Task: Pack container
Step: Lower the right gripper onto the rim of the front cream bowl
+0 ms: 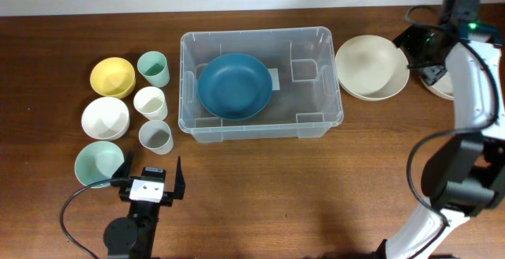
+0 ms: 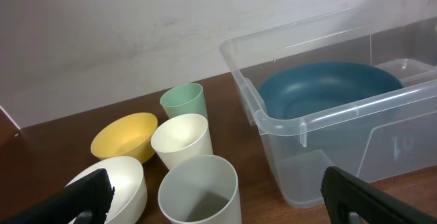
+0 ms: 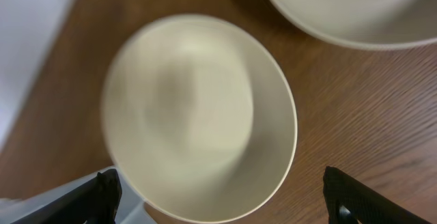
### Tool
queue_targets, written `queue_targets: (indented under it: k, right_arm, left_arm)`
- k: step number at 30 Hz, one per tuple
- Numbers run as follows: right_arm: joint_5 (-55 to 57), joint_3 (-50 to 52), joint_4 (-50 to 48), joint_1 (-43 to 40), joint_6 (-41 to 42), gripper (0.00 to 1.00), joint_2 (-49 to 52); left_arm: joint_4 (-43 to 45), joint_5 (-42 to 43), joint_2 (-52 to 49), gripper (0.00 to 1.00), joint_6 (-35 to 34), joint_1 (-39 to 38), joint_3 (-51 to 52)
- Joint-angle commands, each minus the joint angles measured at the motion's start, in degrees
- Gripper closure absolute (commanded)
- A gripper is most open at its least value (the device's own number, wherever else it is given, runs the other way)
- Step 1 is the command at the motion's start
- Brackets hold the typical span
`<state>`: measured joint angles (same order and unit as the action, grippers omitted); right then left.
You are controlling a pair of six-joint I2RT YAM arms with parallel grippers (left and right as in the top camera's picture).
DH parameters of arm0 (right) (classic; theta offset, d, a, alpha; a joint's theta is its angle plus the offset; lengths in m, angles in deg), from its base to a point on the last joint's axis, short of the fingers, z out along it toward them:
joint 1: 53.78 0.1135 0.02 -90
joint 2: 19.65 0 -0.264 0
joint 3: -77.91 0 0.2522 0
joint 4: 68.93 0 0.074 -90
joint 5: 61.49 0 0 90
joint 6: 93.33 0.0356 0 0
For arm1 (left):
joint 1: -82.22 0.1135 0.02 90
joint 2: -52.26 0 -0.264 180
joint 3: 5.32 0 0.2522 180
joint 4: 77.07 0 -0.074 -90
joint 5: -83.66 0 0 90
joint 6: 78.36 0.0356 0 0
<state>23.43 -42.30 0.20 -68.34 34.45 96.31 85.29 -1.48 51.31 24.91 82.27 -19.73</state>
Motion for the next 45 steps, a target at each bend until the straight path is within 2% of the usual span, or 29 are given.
queue_targets:
  k: [1, 30, 45]
  right_arm:
    - [-0.9, 0.6, 0.1, 0.5, 0.6, 0.10, 2.7]
    - [-0.5, 1.5, -0.7, 0.3, 4.7, 0.10, 12.1]
    - [-1.2, 6.3, -6.1, 0.3, 6.2, 0.11, 12.3]
  left_arm:
    - [-0.5, -0.2, 0.0, 0.00, 0.3, 0.2, 0.1]
    - [-0.5, -0.2, 0.0, 0.00, 0.3, 0.2, 0.1]
    - [-0.5, -0.2, 0.0, 0.00, 0.3, 0.2, 0.1]
